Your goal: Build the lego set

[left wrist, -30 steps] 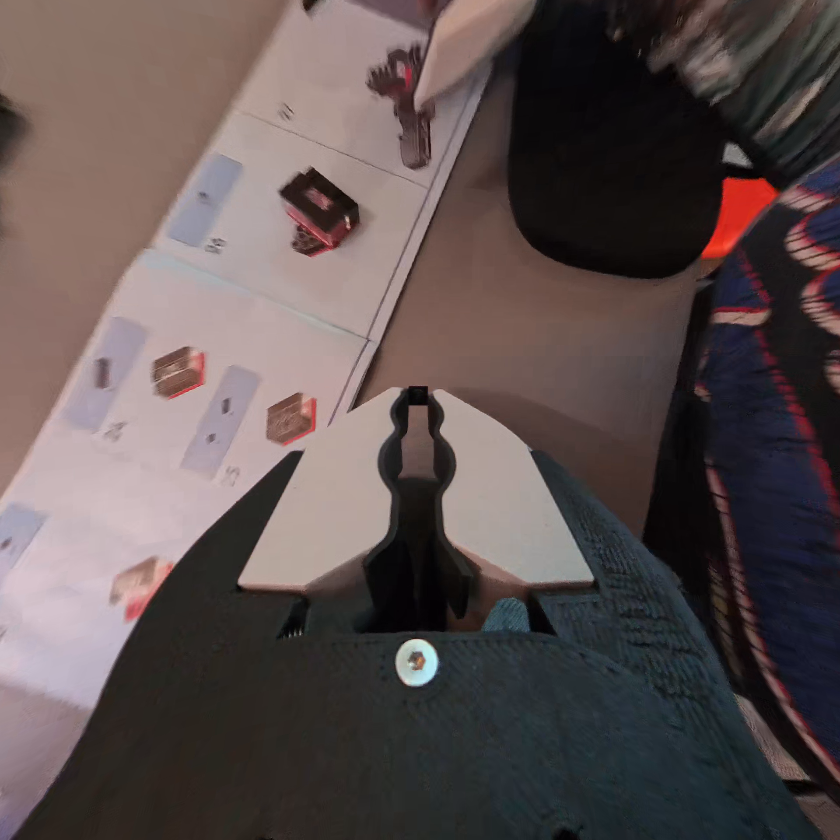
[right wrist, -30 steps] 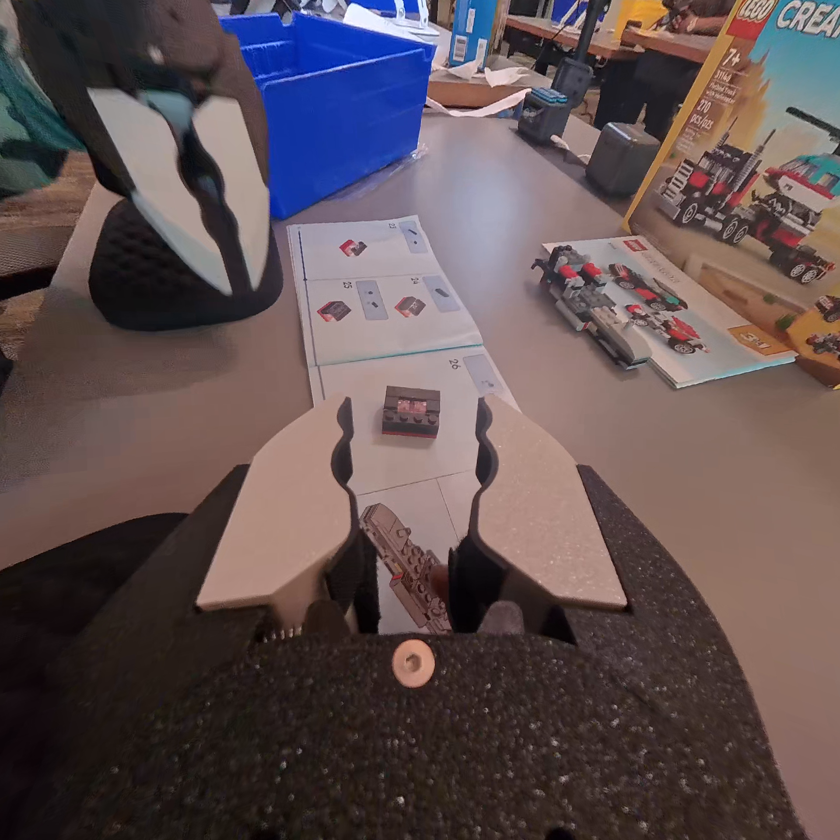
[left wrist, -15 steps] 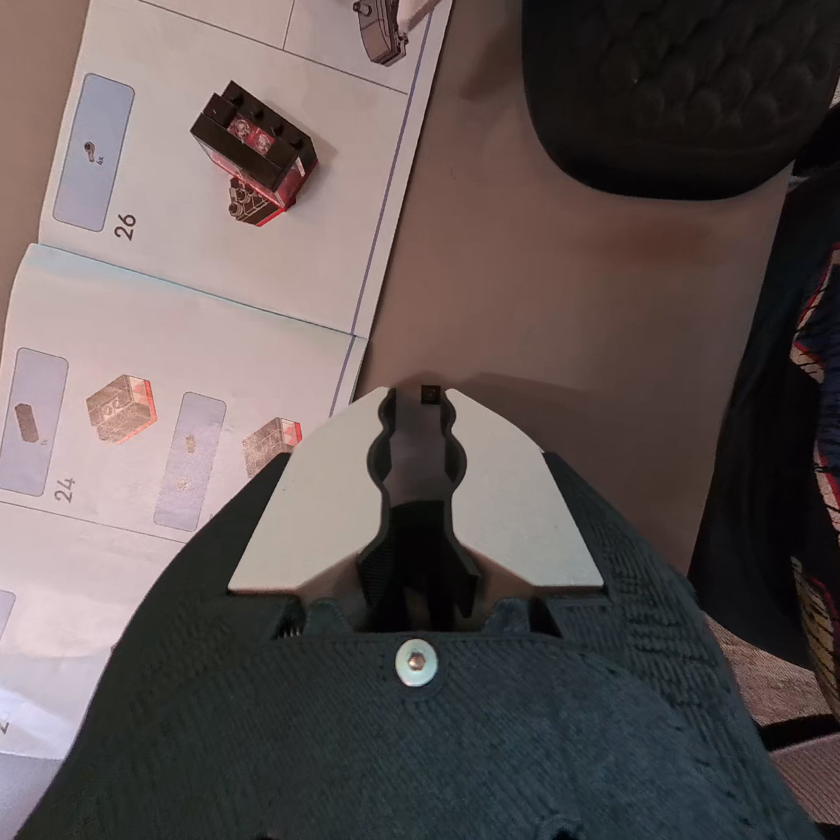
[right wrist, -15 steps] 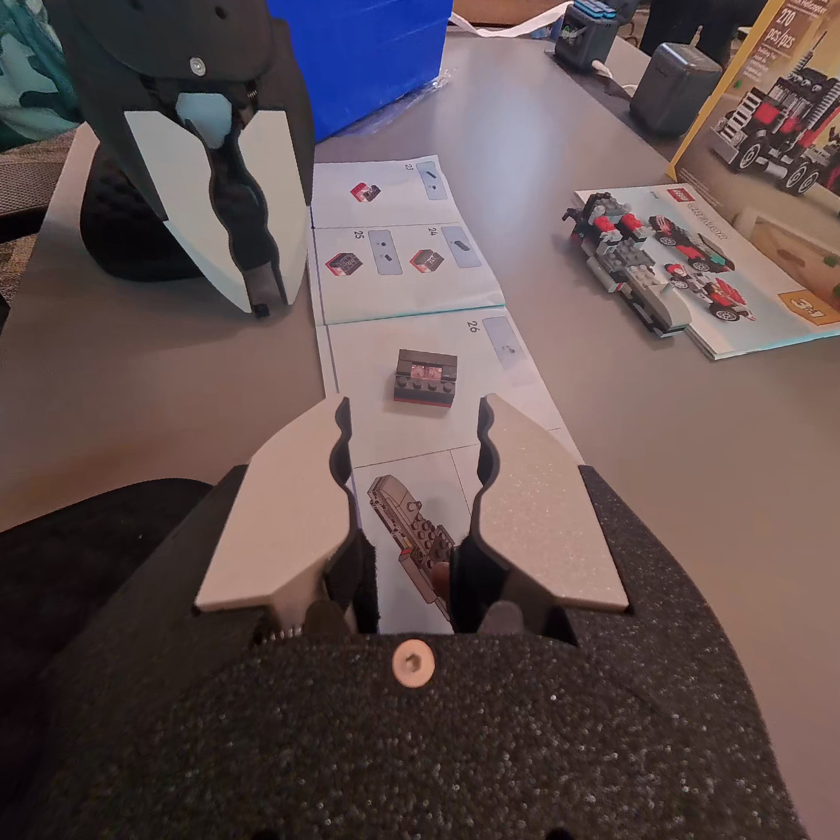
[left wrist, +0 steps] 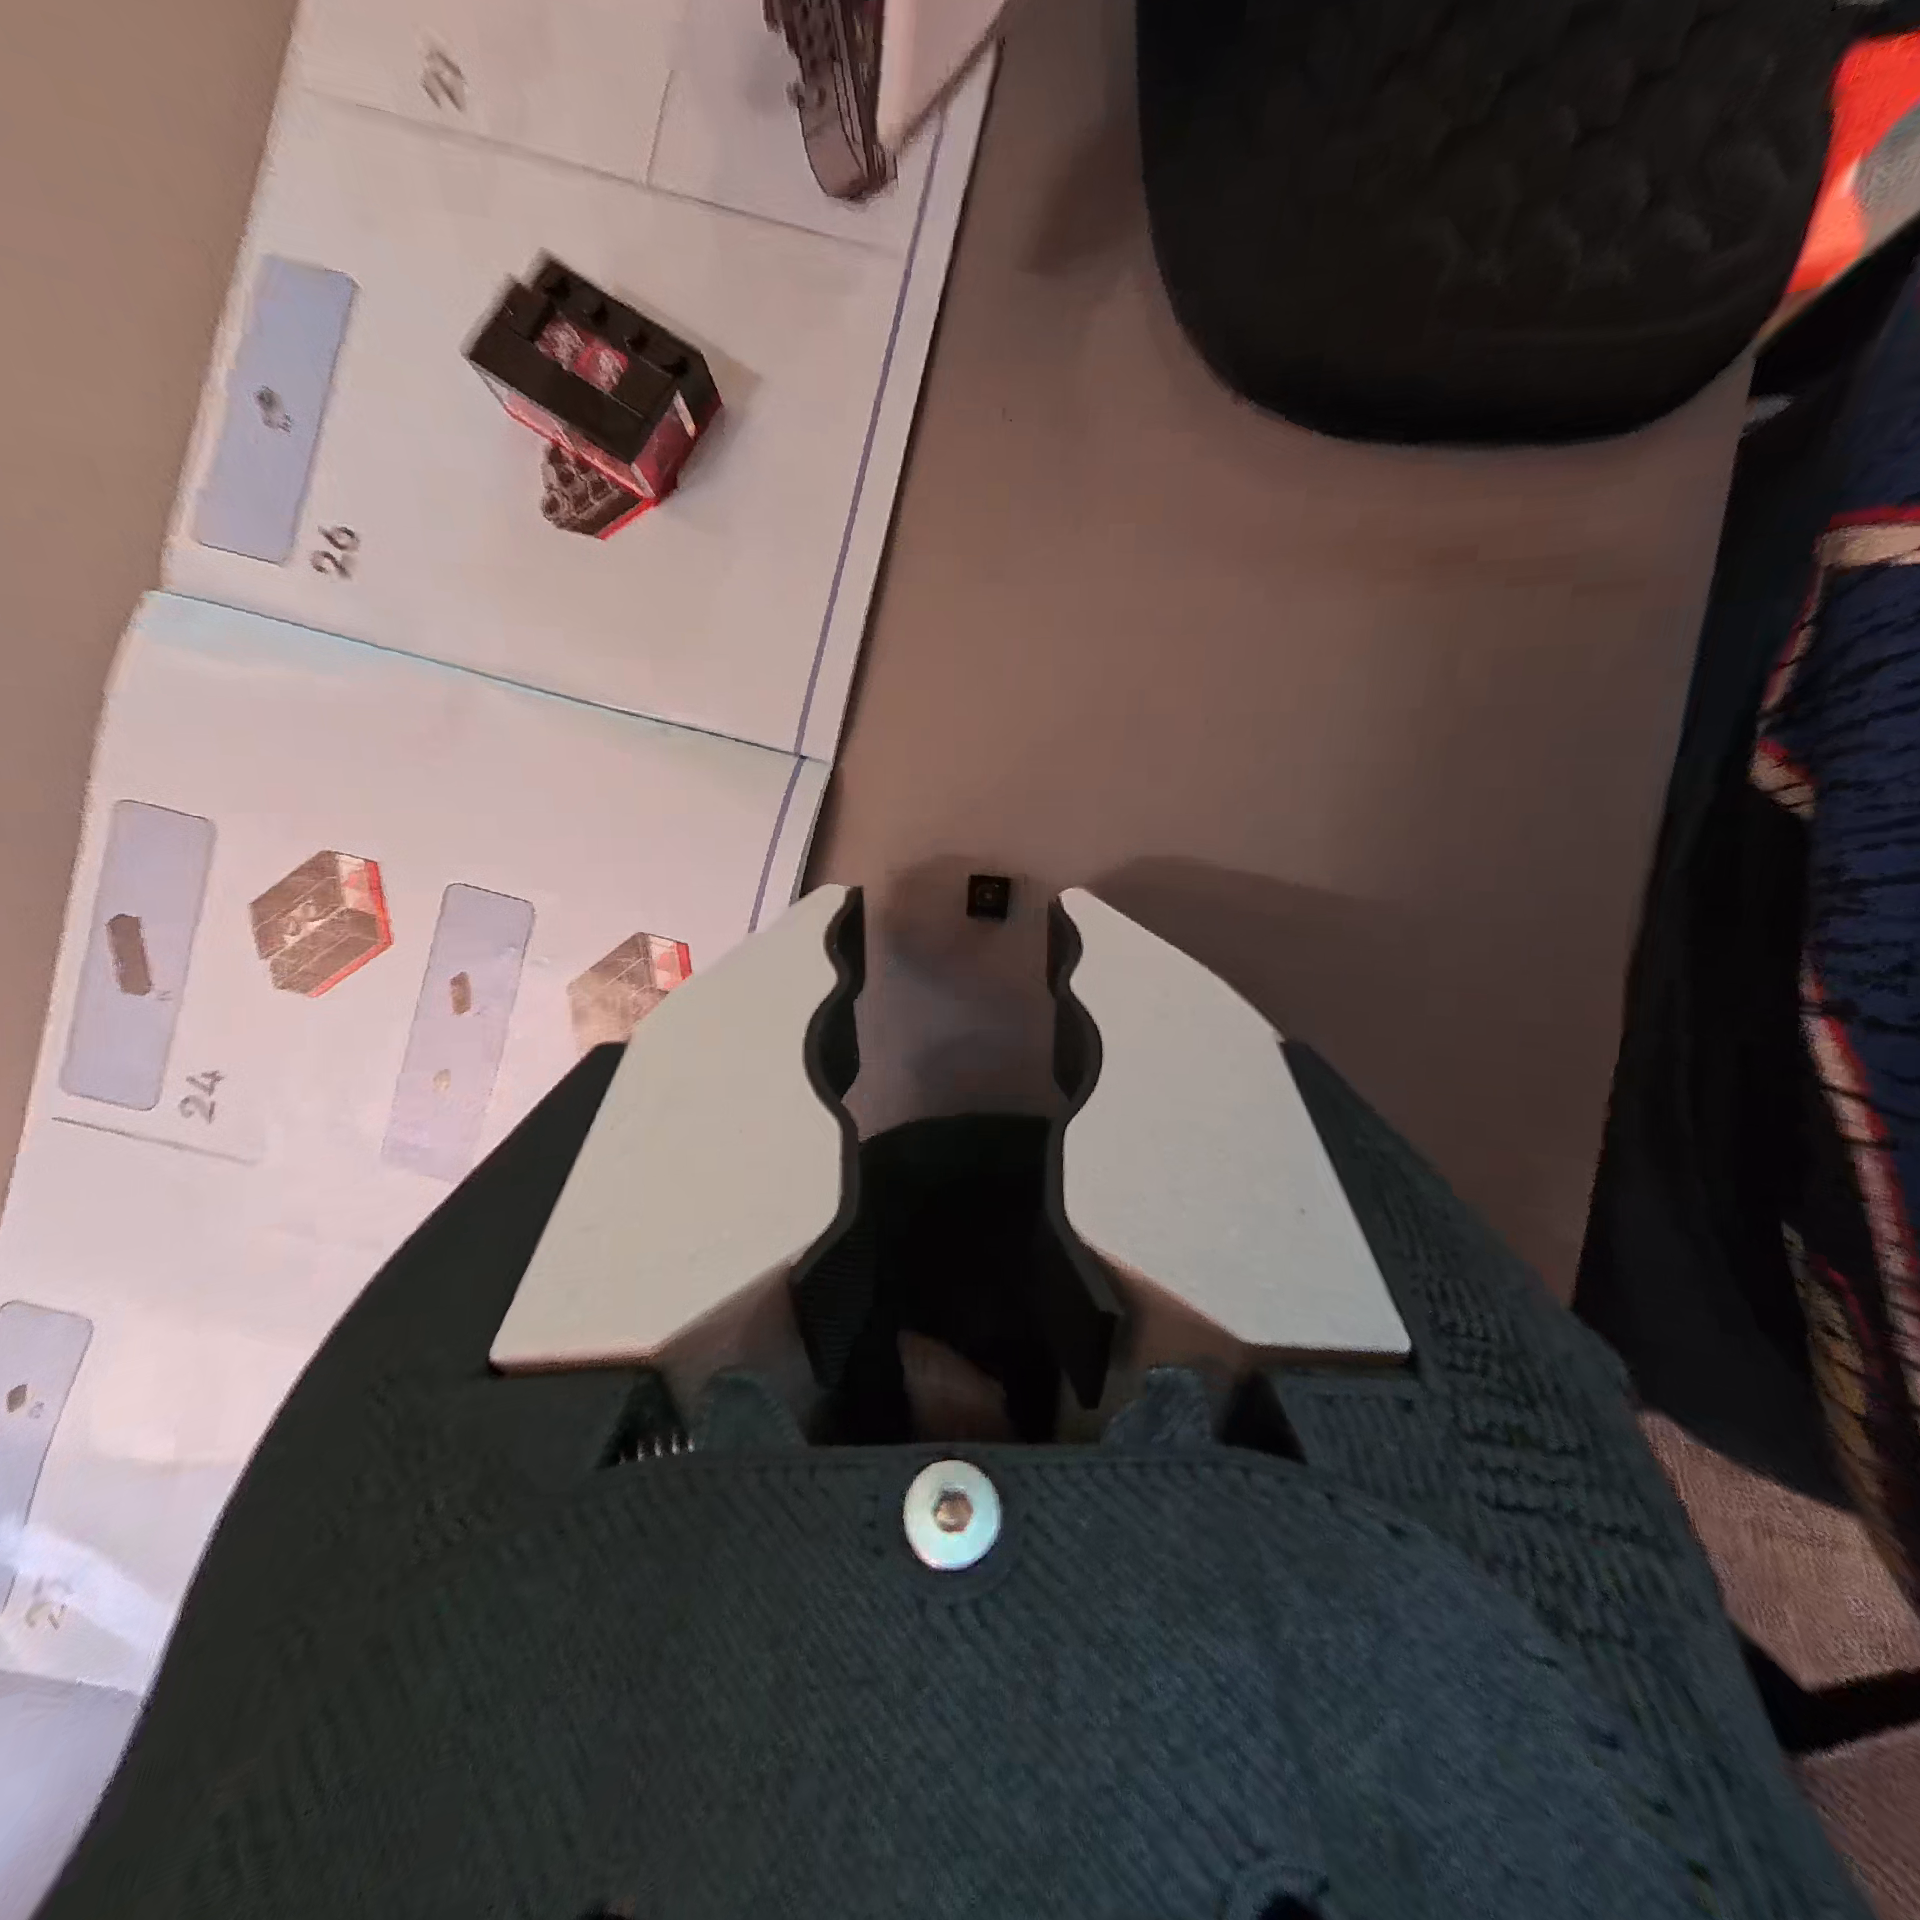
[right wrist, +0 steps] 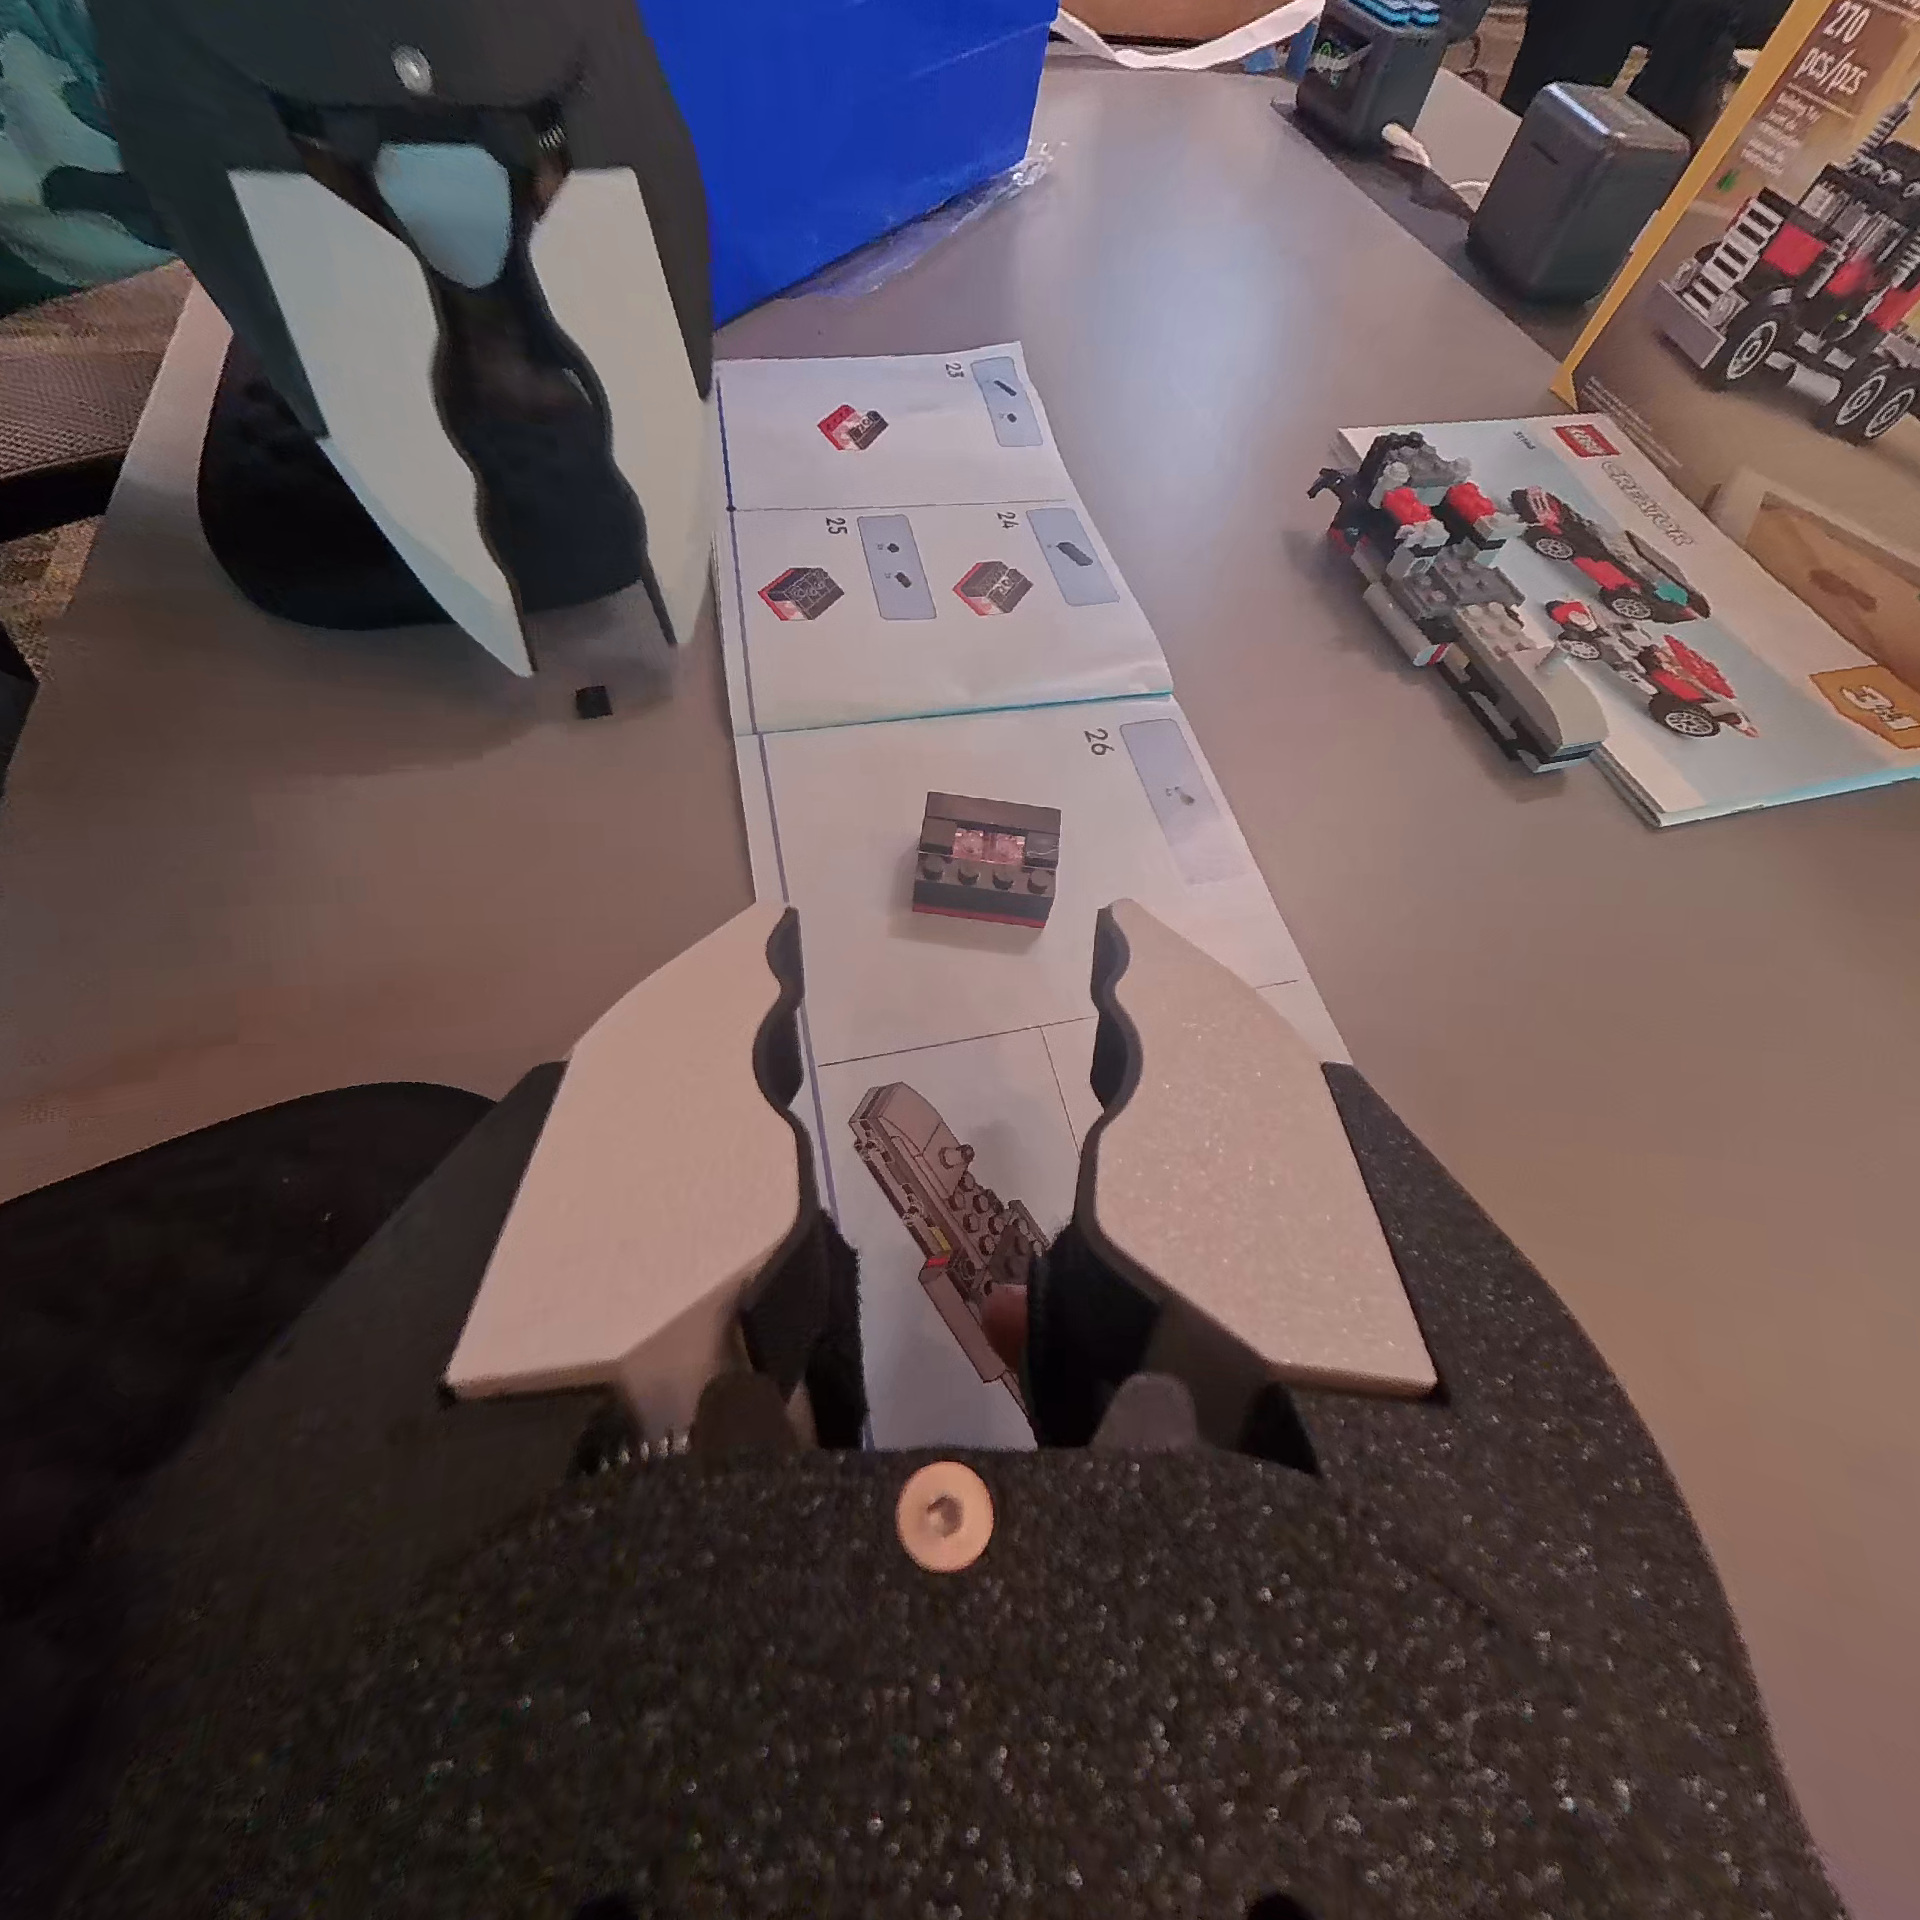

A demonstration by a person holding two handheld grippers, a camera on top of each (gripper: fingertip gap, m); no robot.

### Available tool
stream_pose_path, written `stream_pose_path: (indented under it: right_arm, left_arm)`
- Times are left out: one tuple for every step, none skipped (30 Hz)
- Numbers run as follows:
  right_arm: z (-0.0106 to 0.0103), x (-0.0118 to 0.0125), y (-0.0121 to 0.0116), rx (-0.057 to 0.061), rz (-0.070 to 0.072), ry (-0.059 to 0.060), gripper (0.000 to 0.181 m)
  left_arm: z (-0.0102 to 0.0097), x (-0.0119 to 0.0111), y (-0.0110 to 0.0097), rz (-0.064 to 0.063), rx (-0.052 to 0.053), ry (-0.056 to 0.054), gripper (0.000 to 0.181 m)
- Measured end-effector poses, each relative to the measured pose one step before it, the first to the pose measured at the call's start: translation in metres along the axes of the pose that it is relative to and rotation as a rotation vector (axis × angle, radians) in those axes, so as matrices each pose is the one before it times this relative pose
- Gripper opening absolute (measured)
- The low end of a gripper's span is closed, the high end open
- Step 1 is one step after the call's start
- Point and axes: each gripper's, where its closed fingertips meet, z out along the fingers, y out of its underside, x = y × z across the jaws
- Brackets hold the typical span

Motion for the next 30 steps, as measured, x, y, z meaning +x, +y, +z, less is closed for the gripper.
stream_pose_path:
  right_arm:
    - [-0.00077, 0.00089, -0.00060, 0.0060, 0.0017, 0.0045, 0.054]
    - [-0.00077, 0.00084, -0.00068, 0.0057, 0.0028, 0.0037, 0.054]
    - [-0.00040, 0.00095, -0.00026, 0.0031, 0.0040, 0.0035, 0.053]
    - [-0.00006, 0.00093, 0.00052, -0.0019, 0.0047, 0.0029, 0.053]
    - [0.00046, 0.00028, 0.00114, -0.0066, 0.0045, -0.0012, 0.053]
    - [0.00108, -0.00033, 0.00144, -0.0084, 0.0048, -0.0046, 0.053]
    - [0.00155, 0.00018, 0.00153, -0.0119, 0.0064, -0.0007, 0.053]
    - [0.00217, 0.00108, 0.00193, -0.0188, 0.0081, 0.0064, 0.053]
    - [0.00263, 0.00047, 0.00128, -0.0215, 0.0093, 0.0019, 0.054]
    - [0.00283, 0.00111, -0.00041, -0.0175, 0.0162, 0.0056, 0.054]
    - [0.00305, 0.00245, -0.00103, -0.0165, 0.0216, 0.0116, 0.053]
    - [0.00323, 0.00165, -0.00012, -0.0234, 0.0212, 0.0029, 0.054]
    - [0.00360, -0.00199, -0.00006, -0.0229, 0.0092, -0.0229, 0.054]
    - [0.00420, -0.00371, -0.00095, -0.0147, 0.0006, -0.0330, 0.054]
    - [0.00441, -0.00267, -0.00071, -0.0126, -0.0052, -0.0244, 0.054]
    - [0.00430, 0.00015, 0.00095, -0.0215, -0.0060, -0.0047, 0.054]
    - [0.00351, 0.00178, 0.00269, -0.0294, -0.0062, 0.0071, 0.054]
    - [0.00286, 0.00099, 0.00265, -0.0240, -0.0076, 0.0017, 0.054]
    - [0.00204, -0.00073, 0.00128, -0.0089, -0.0049, -0.0082, 0.054]
    - [0.00140, -0.00162, 0.00028, 0.0014, 0.0021, -0.0123, 0.053]
    - [0.00054, -0.00221, 0.00093, -0.0015, 0.0064, -0.0155, 0.051]
    - [-0.00028, -0.00251, 0.00106, -0.0048, 0.0077, -0.0155, 0.049]
    - [-0.00100, -0.00331, 0.00087, -0.0042, 0.0081, -0.0184, 0.046]
    - [-0.00123, -0.00520, 0.00070, -0.0037, 0.0058, -0.0289, 0.042]
    - [-0.00118, -0.00506, 0.00088, -0.0025, 0.0073, -0.0261, 0.040]
    - [-0.00107, -0.00370, 0.00092, -0.0023, 0.0083, -0.0174, 0.040]
    - [-0.00090, -0.00204, 0.00063, -0.0003, 0.0062, -0.0075, 0.040]
    - [-0.00084, -0.00034, -0.00002, 0.0027, 0.0006, 0.0020, 0.040]
    - [-0.00067, 0.00157, -0.00073, 0.0057, -0.0039, 0.0115, 0.042]
    - [-0.00071, 0.00222, -0.00147, 0.0073, -0.0089, 0.0144, 0.046]
  left_arm:
    - [-0.00704, 0.00034, -0.00418, -0.0114, 0.0472, -0.0075, 0.034]
    - [-0.00936, -0.00106, -0.00499, -0.0169, 0.0550, -0.0161, 0.034]
    - [-0.01121, -0.00263, -0.00470, -0.0179, 0.0559, -0.0248, 0.034]
    - [-0.01270, -0.00424, -0.00434, -0.0157, 0.0542, -0.0348, 0.034]
    - [-0.01367, -0.00607, -0.00358, -0.0141, 0.0509, -0.0460, 0.034]
    - [-0.01424, -0.00742, -0.00288, -0.0153, 0.0444, -0.0520, 0.034]
    - [-0.01423, -0.00832, -0.00172, -0.0182, 0.0359, -0.0541, 0.032]
    - [-0.01381, -0.00910, -0.00077, -0.0188, 0.0264, -0.0563, 0.030]
    - [-0.01301, -0.00964, 0.00044, -0.0157, 0.0169, -0.0586, 0.028]
    - [-0.01202, -0.00964, 0.00149, -0.0098, 0.0063, -0.0593, 0.026]
    - [-0.01094, -0.00867, 0.00270, -0.0026, -0.0052, -0.0540, 0.026]
    - [-0.00976, -0.00661, 0.00360, 0.0037, -0.0131, -0.0437, 0.026]
    - [-0.00875, -0.00482, 0.00348, 0.0065, -0.0133, -0.0342, 0.026]
    - [-0.00752, -0.00306, 0.00301, 0.0065, -0.0096, -0.0255, 0.026]
    - [-0.00626, -0.00185, 0.00304, 0.0056, -0.0084, -0.0171, 0.026]
    - [-0.00523, -0.00123, 0.00355, 0.0040, -0.0109, -0.0128, 0.026]
    - [-0.00428, -0.00166, 0.00416, 0.0013, -0.0143, -0.0143, 0.025]
    - [-0.00347, -0.00212, 0.00425, -0.0010, -0.0143, -0.0161, 0.026]
    - [-0.00276, -0.00198, 0.00381, -0.0031, -0.0099, -0.0134, 0.026]
    - [-0.00189, -0.00178, 0.00326, -0.0060, -0.0054, -0.0099, 0.026]
    - [-0.00140, -0.00197, 0.00281, -0.0085, -0.0036, -0.0085, 0.026]
    - [-0.00089, -0.00221, 0.00254, -0.0094, -0.0035, -0.0075, 0.026]
    - [-0.00060, -0.00189, 0.00201, -0.0075, -0.0036, -0.0048, 0.026]
    - [-0.00042, -0.00136, 0.00155, -0.0029, -0.0038, -0.0026, 0.026]
    - [-0.00034, -0.00119, 0.00142, 0.0013, -0.0049, -0.0023, 0.026]
    - [-0.00039, -0.00104, 0.00137, 0.0028, -0.0070, -0.0028, 0.026]
    - [-0.00038, -0.00120, 0.00148, 0.0024, -0.0080, -0.0034, 0.026]
    - [-0.00053, -0.00116, 0.00140, 0.0020, -0.0071, -0.0034, 0.026]
    - [-0.00030, -0.00110, 0.00141, 0.0020, -0.0057, -0.0026, 0.026]
    - [-0.00014, -0.00088, 0.00136, 0.0017, -0.0055, -0.0019, 0.026]
